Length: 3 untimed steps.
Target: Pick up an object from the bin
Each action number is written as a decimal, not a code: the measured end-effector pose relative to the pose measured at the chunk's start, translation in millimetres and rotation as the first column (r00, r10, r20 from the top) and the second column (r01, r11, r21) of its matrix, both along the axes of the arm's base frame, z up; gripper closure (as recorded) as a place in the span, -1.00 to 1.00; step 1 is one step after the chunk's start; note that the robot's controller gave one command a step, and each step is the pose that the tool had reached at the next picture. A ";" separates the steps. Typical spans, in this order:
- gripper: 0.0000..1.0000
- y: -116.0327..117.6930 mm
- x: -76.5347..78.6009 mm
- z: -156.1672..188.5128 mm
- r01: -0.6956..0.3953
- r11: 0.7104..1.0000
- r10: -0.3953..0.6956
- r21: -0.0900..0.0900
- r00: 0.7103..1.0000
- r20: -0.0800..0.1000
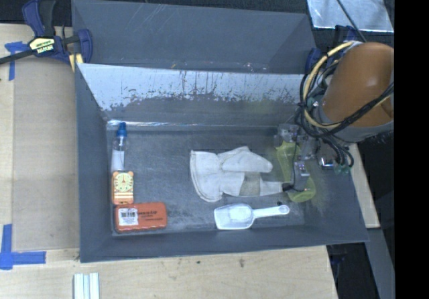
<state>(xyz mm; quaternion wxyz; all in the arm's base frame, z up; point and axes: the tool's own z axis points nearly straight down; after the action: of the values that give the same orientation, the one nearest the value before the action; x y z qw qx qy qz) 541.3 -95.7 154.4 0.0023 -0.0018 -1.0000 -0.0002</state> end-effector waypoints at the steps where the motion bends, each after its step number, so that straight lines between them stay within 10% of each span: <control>1: -1.00 0.3 2.0 4.6 -0.003 1.000 0.003 -0.001 1.000 0.008; 3: -1.00 14.1 -49.8 -58.3 -0.142 0.990 0.142 -0.001 0.990 0.007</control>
Offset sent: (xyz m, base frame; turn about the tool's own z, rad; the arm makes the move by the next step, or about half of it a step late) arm -0.0592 0.0213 -0.0844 -0.1695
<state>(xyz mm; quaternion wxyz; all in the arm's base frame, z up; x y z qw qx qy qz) 491.5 -81.6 96.0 -0.0011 0.0694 -0.9976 0.0003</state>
